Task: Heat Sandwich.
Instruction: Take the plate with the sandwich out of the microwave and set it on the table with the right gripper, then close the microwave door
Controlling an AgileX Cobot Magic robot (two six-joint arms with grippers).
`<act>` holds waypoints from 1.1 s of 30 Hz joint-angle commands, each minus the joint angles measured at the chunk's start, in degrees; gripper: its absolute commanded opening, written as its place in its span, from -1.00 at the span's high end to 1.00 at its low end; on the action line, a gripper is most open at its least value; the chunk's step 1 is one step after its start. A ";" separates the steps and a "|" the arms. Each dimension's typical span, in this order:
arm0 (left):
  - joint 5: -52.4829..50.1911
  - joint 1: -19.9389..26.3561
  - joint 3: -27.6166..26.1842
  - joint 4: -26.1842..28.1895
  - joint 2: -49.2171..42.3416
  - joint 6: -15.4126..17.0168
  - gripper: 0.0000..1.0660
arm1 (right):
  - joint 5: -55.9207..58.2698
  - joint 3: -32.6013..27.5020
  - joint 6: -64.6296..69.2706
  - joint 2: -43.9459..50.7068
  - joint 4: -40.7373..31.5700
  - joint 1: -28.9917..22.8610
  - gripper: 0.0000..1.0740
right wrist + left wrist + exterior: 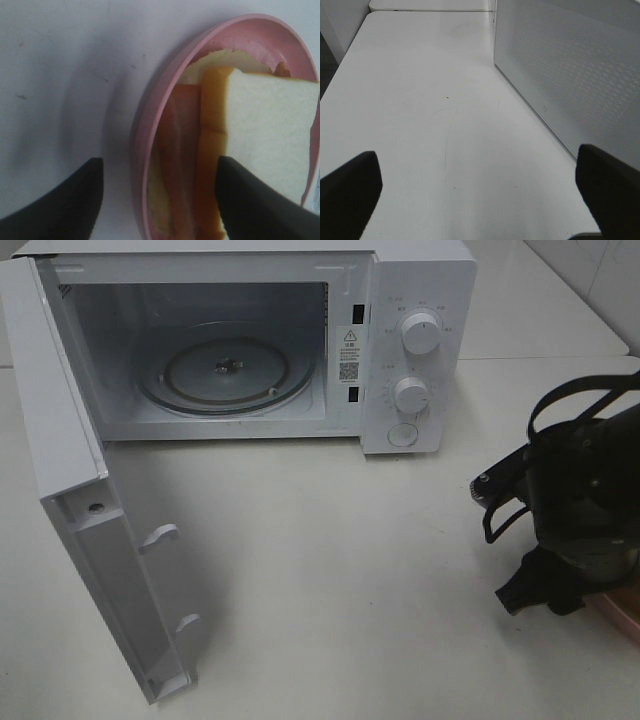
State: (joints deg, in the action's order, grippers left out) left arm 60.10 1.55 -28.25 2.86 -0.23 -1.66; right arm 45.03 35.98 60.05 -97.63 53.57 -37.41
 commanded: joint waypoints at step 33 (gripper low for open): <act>-0.74 -0.29 0.06 0.46 -0.92 -0.06 -0.84 | 11.52 0.00 -53.17 51.68 -42.63 0.00 -0.48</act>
State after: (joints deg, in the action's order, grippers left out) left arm 60.10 1.55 -28.25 2.86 -0.23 -1.66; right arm 55.58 35.87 7.62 -46.75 11.12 -37.41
